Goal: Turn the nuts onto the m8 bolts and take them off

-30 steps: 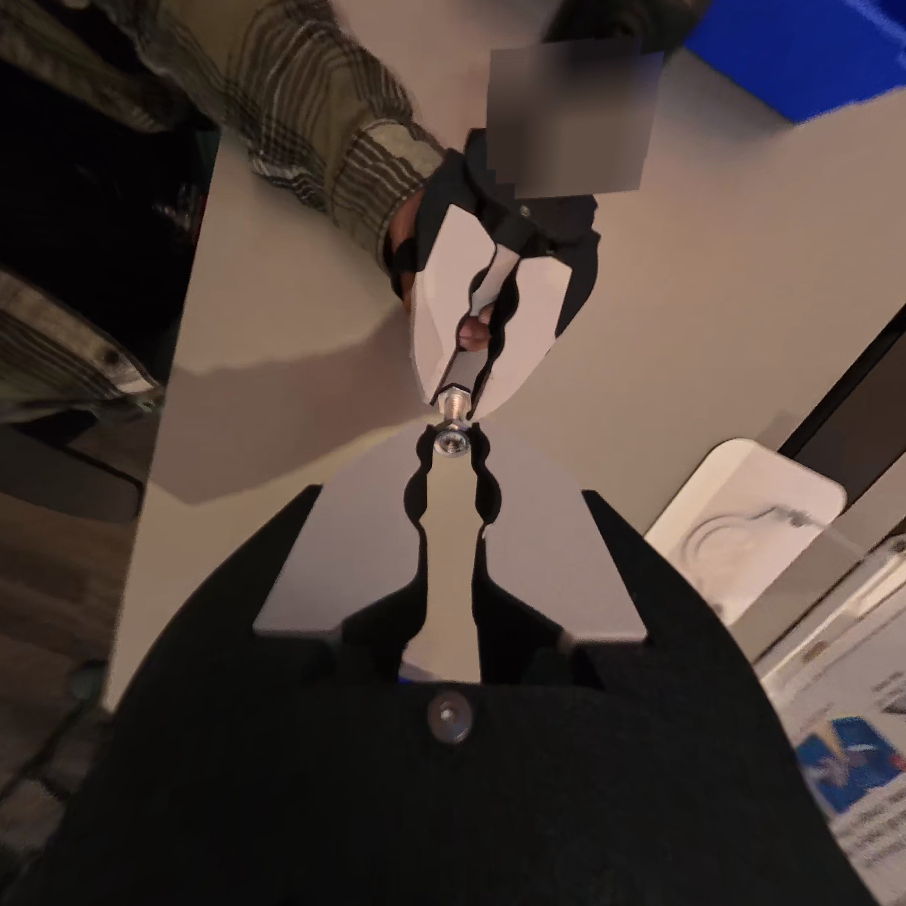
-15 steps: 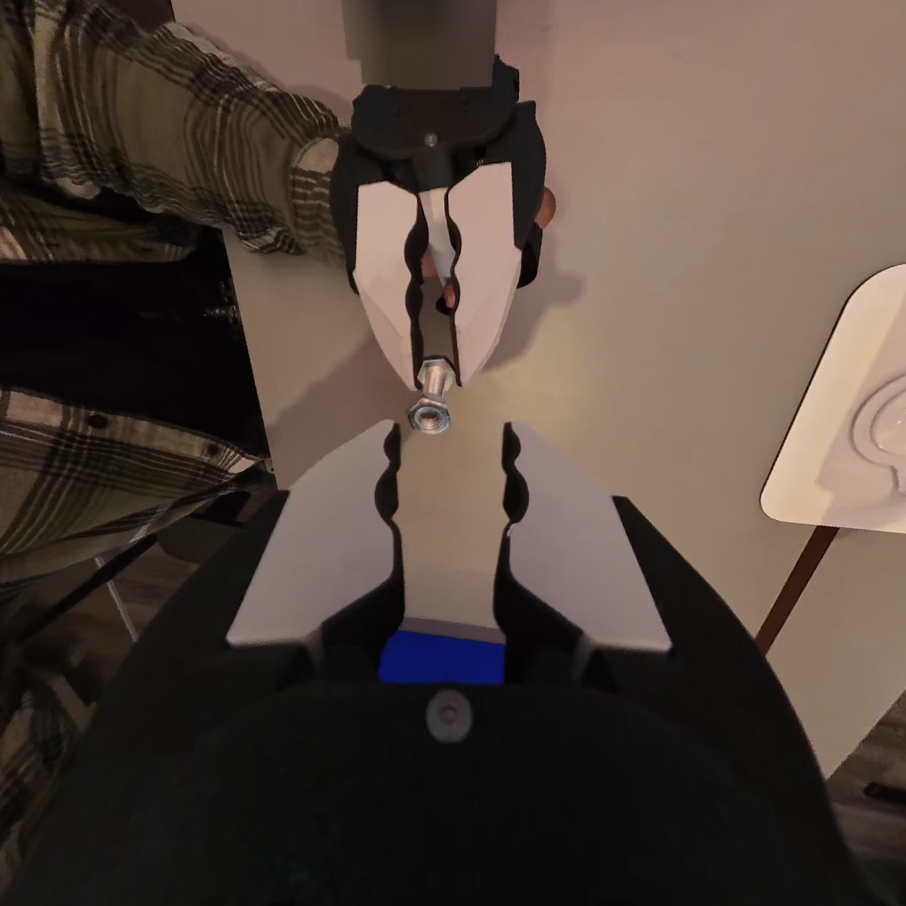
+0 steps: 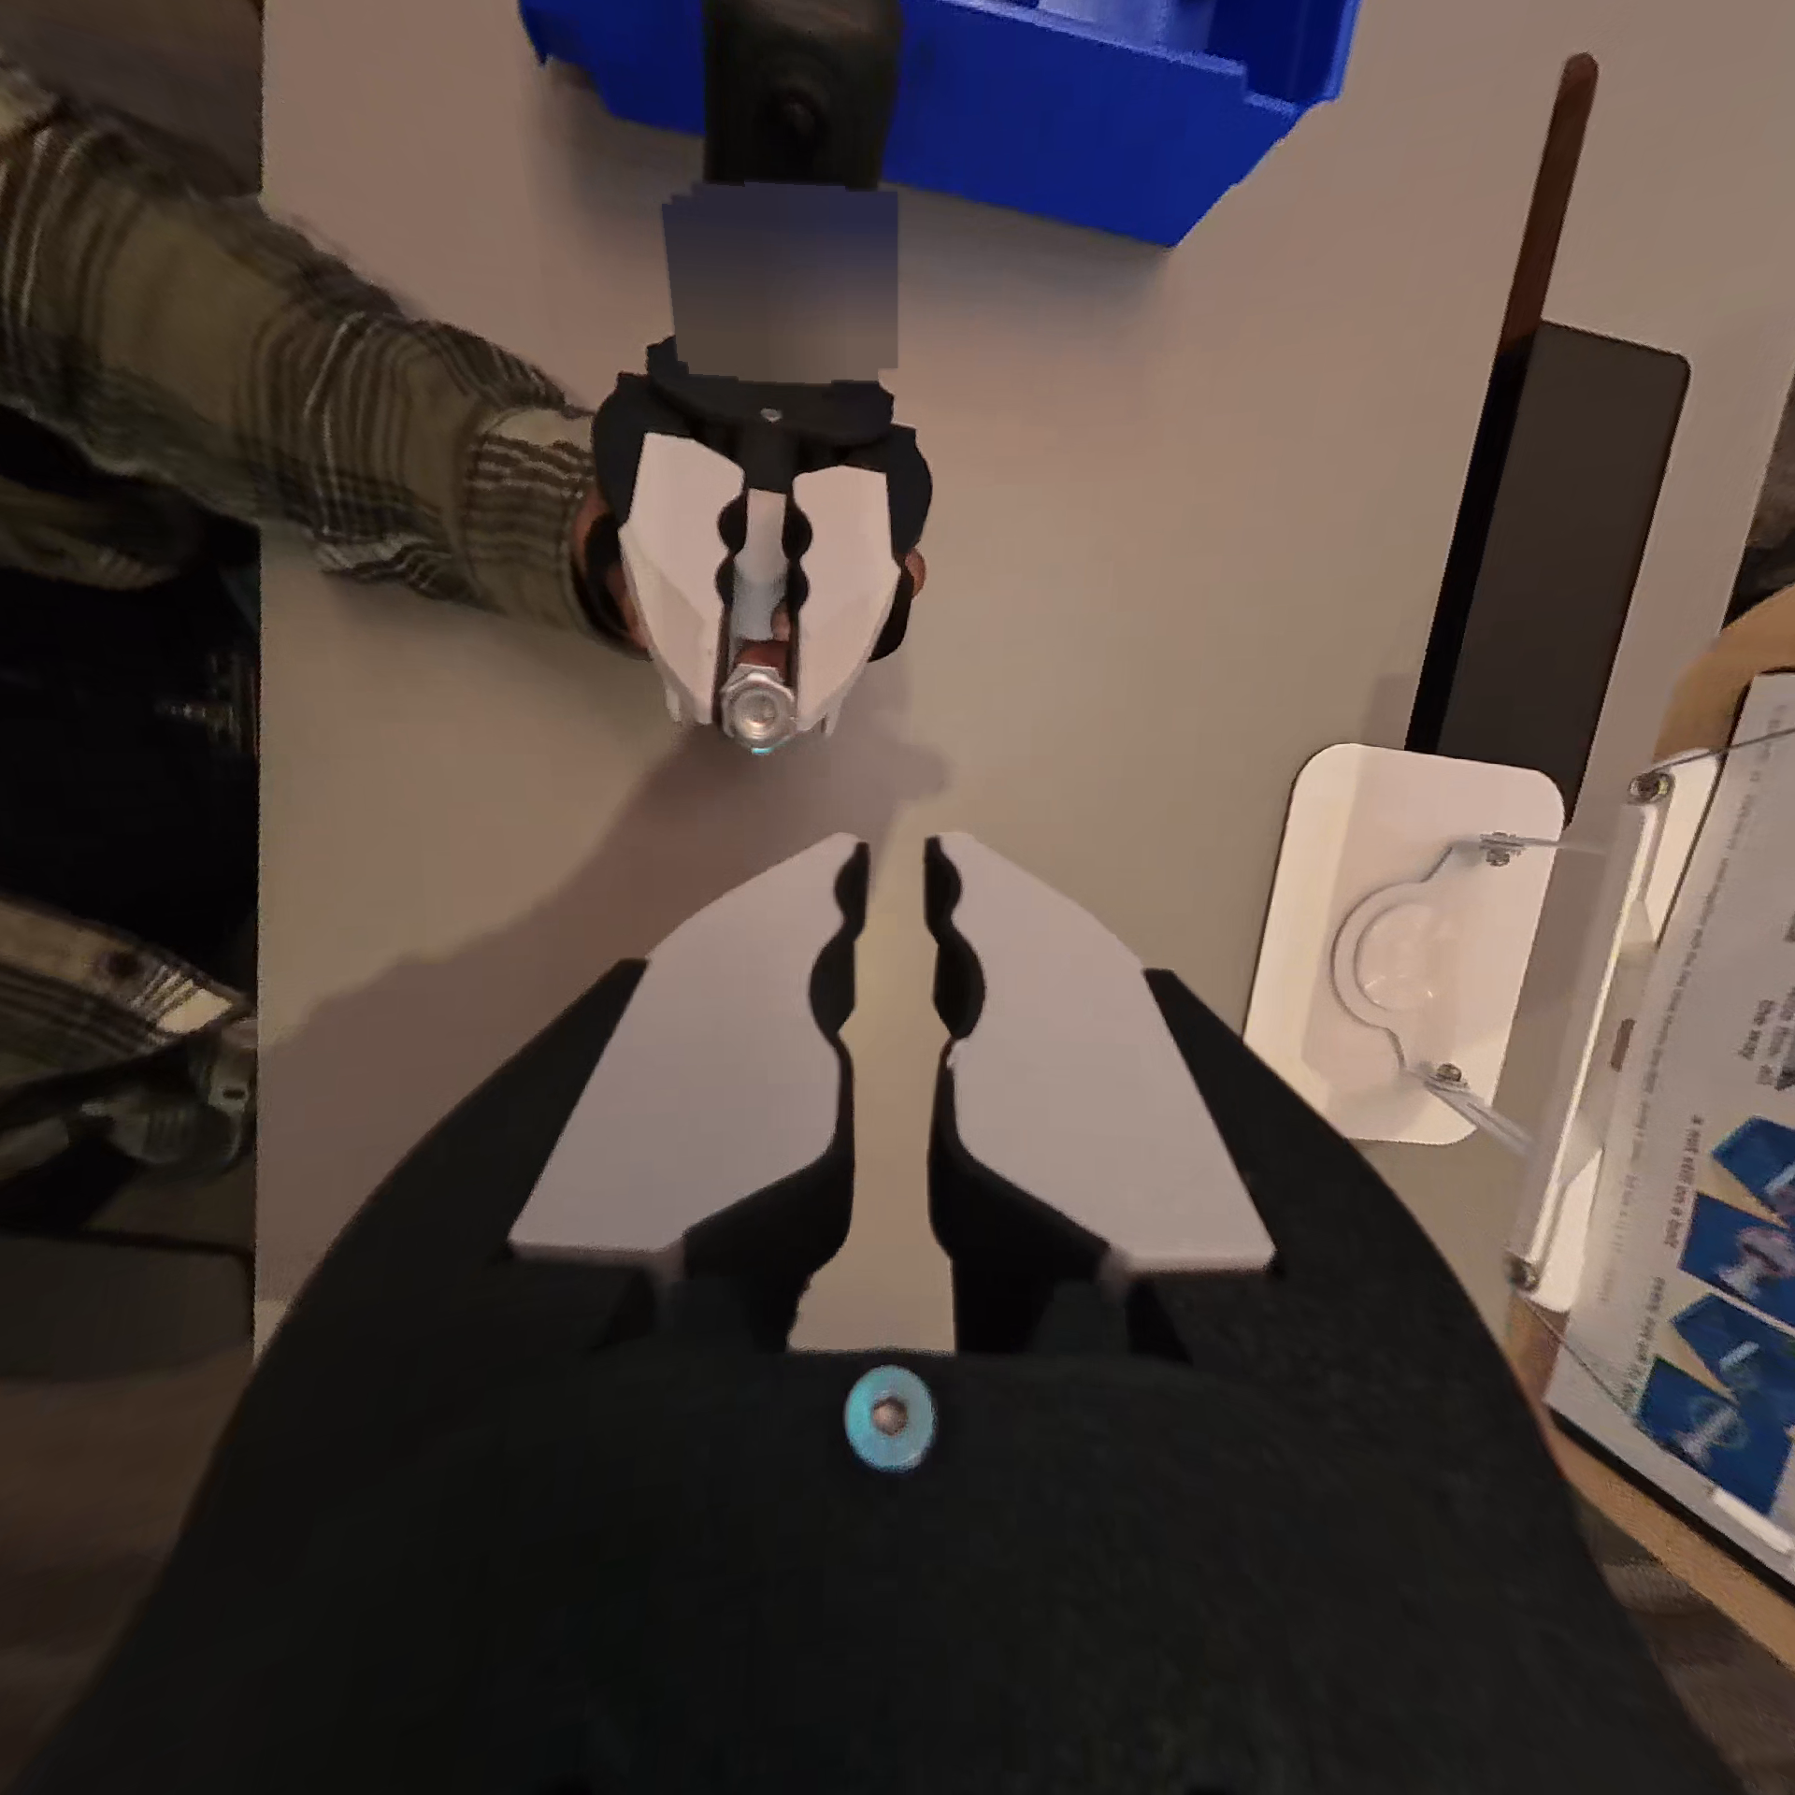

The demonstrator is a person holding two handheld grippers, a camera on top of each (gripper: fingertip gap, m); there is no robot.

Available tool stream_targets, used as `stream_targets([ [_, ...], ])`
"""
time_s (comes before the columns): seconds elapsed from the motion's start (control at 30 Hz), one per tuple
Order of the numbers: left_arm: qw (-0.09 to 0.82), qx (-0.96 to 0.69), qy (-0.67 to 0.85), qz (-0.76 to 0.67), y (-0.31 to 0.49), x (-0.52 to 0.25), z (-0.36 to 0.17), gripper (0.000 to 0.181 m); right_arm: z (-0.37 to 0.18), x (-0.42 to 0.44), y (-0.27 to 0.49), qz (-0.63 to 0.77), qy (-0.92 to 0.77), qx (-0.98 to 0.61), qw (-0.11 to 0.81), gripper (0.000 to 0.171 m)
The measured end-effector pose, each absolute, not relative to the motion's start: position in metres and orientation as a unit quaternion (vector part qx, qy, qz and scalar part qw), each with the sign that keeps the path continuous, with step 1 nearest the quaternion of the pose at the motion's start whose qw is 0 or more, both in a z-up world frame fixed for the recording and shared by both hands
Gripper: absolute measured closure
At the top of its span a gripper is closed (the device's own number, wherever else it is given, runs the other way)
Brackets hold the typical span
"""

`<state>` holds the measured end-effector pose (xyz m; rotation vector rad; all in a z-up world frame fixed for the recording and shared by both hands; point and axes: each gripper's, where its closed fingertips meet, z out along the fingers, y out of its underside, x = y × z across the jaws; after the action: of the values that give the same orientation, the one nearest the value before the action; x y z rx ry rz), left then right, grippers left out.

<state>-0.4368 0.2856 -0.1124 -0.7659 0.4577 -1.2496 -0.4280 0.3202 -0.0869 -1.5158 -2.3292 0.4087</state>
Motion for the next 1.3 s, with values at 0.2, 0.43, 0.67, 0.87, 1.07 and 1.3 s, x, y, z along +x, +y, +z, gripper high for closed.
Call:
stream_targets([
  [0.2, 0.719, -0.351, 0.206, -0.563, 0.287, -0.436, -0.114, 0.167, -0.099, -0.430, 0.313, 0.147, -0.807, -0.554, 0.143, 0.165],
  [0.43, 0.719, -0.363, 0.209, -0.555, 0.289, -0.433, -0.116, 0.167, -0.102, -0.436, 0.308, 0.159, -0.797, -0.568, 0.128, 0.165],
  [0.67, 0.719, -0.366, 0.205, -0.554, 0.291, -0.434, -0.117, 0.167, -0.106, -0.433, 0.303, 0.160, -0.789, -0.584, 0.107, 0.165],
  [0.87, 0.718, -0.373, 0.205, -0.551, 0.292, -0.433, -0.118, 0.167, -0.108, -0.429, 0.299, 0.161, -0.782, -0.596, 0.088, 0.165],
  [1.07, 0.718, -0.372, 0.207, -0.551, 0.292, -0.432, -0.118, 0.167, -0.109, -0.423, 0.292, 0.166, -0.779, -0.601, 0.065, 0.164],
  [1.3, 0.716, -0.369, 0.212, -0.554, 0.290, -0.430, -0.117, 0.167, -0.100, -0.429, 0.314, 0.145, -0.779, -0.599, 0.116, 0.166],
])
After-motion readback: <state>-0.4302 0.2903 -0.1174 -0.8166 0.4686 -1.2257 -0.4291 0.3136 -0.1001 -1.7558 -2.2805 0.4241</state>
